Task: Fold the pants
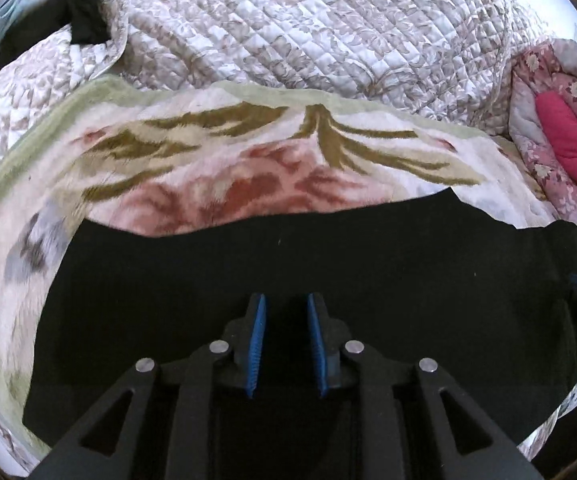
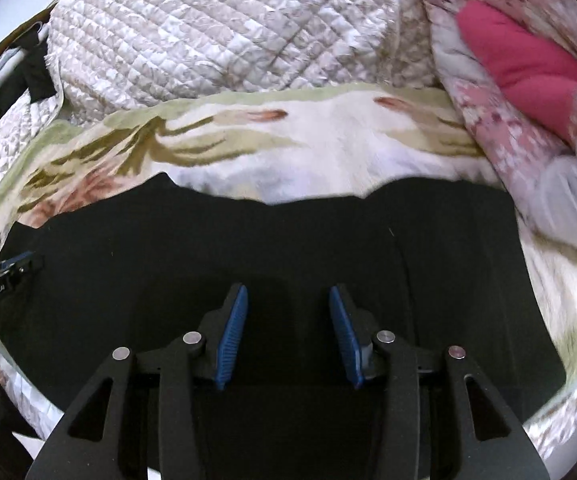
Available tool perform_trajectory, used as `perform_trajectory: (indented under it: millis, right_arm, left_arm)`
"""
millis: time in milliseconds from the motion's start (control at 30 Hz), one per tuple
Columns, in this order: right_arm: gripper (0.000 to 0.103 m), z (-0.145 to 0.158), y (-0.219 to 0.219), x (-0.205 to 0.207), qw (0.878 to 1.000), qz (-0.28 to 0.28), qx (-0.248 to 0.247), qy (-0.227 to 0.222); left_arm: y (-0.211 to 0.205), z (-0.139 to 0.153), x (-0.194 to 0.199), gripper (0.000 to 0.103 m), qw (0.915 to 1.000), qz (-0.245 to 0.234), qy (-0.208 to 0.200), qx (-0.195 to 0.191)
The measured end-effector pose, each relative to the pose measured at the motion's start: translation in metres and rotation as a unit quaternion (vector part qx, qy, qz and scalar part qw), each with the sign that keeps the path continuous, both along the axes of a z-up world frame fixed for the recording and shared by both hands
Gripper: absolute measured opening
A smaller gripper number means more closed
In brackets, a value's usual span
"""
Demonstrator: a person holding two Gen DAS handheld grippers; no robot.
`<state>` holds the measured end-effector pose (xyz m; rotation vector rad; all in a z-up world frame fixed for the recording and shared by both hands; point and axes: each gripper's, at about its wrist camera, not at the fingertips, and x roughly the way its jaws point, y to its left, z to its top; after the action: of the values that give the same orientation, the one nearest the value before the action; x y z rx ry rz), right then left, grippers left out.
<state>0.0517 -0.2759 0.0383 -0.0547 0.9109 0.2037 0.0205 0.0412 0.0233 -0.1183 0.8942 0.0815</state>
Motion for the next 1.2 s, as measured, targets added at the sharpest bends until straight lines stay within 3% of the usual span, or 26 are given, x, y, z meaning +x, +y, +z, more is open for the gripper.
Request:
perform_trajectory:
  millis: [233, 300, 367, 433, 500, 567, 700, 833, 1000, 1200]
  right_arm:
    - [0.049, -0.007, 0.006, 0.033, 1.000, 0.014, -0.027, 0.006]
    - [0.048, -0.018, -0.006, 0.039, 0.999, -0.017, -0.030, 0.017]
    - [0.048, -0.014, -0.019, 0.040, 0.999, -0.028, 0.014, 0.017]
    - [0.048, -0.007, -0.025, 0.038, 0.999, -0.045, -0.006, -0.006]
    - [0.049, -0.002, -0.030, 0.034, 0.997, -0.067, -0.029, -0.027]
    - [0.049, 0.001, -0.037, 0.032, 0.996, -0.079, -0.016, -0.033]
    - [0.049, -0.004, -0.041, 0.035, 0.995, -0.091, -0.031, -0.031]
    - [0.049, -0.006, -0.034, 0.039, 0.993, -0.094, -0.058, -0.028]
    - [0.049, 0.004, -0.029, 0.029, 0.994, -0.090, -0.033, -0.048]
    - [0.050, 0.008, 0.007, 0.010, 0.999, -0.008, 0.013, -0.044]
  left_arm:
    - [0.002, -0.005, 0.017, 0.032, 0.9997, -0.004, 0.000, 0.025]
    - [0.008, -0.009, 0.017, 0.043, 0.9996, 0.003, -0.009, 0.026]
    - [0.015, -0.009, 0.018, 0.047, 0.9995, 0.009, -0.013, 0.025]
    - [0.024, -0.010, 0.020, 0.052, 0.9996, 0.020, -0.012, 0.014]
    - [0.029, -0.008, 0.019, 0.052, 0.9995, 0.031, -0.010, 0.005]
    - [0.031, -0.005, 0.018, 0.052, 0.9989, 0.042, -0.012, 0.015]
    - [0.038, -0.001, 0.016, 0.052, 0.9976, 0.060, -0.019, 0.029]
    - [0.051, -0.016, 0.023, 0.053, 0.9958, 0.084, 0.009, 0.033]
    - [0.054, -0.007, 0.015, 0.052, 0.9947, 0.097, 0.000, 0.034]
    - [0.023, 0.002, -0.001, 0.052, 0.9993, 0.025, -0.029, 0.001]
